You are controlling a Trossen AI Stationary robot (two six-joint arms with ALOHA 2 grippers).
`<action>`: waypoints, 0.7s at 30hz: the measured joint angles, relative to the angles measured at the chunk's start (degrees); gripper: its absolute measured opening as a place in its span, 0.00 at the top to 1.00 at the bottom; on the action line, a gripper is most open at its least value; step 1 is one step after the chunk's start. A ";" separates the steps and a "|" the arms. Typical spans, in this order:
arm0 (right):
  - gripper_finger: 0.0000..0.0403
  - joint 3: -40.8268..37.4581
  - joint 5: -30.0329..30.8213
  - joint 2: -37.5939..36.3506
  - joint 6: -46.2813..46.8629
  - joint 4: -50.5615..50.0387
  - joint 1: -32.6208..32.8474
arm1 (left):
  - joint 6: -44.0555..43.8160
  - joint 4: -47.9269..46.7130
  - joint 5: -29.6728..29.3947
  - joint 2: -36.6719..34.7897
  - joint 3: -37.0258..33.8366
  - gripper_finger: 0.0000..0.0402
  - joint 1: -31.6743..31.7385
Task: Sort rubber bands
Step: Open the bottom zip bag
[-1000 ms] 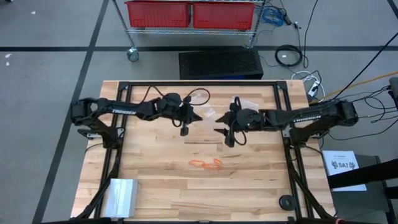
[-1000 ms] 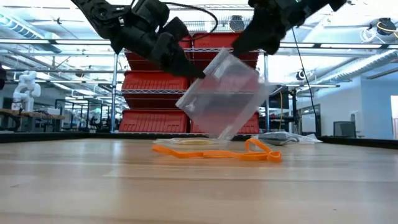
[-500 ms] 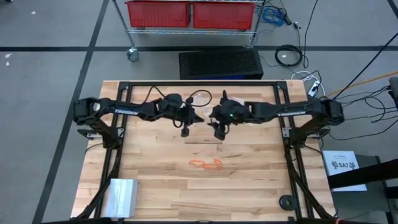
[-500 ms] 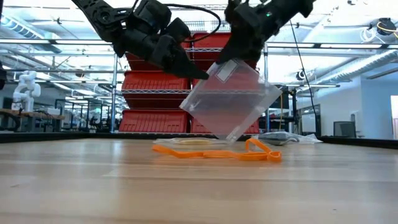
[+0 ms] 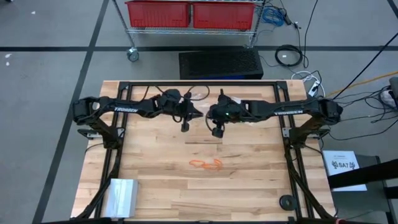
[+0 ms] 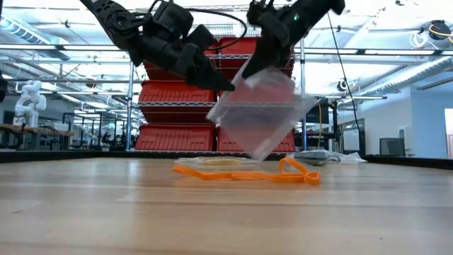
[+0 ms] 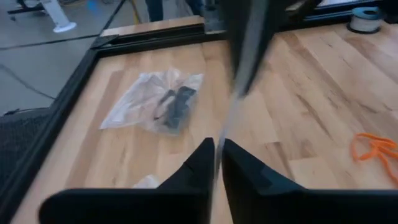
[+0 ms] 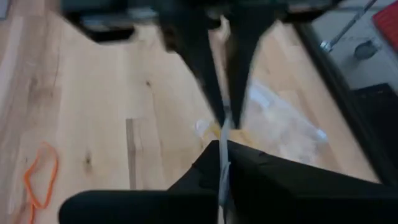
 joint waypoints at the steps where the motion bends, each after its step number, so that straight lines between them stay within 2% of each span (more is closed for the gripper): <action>1: 1.00 0.03 0.78 -0.59 -0.15 -0.03 0.30 | -0.02 0.18 0.28 -0.02 0.00 0.90 0.60; 8: 1.00 0.05 7.50 -3.67 0.37 -3.47 1.50 | -2.47 2.54 9.45 -0.03 0.00 0.80 5.80; 13: 1.00 0.05 13.35 -5.85 1.24 -5.28 4.30 | -5.23 7.06 23.30 -0.03 -0.43 0.76 10.36; 17: 1.00 0.05 19.21 -7.94 2.47 -5.47 7.41 | -10.25 21.81 28.84 -0.03 -5.87 0.76 12.74; 21: 1.00 0.05 24.33 -9.09 3.58 -5.50 10.15 | -15.79 41.40 26.97 -0.03 -13.82 0.76 13.85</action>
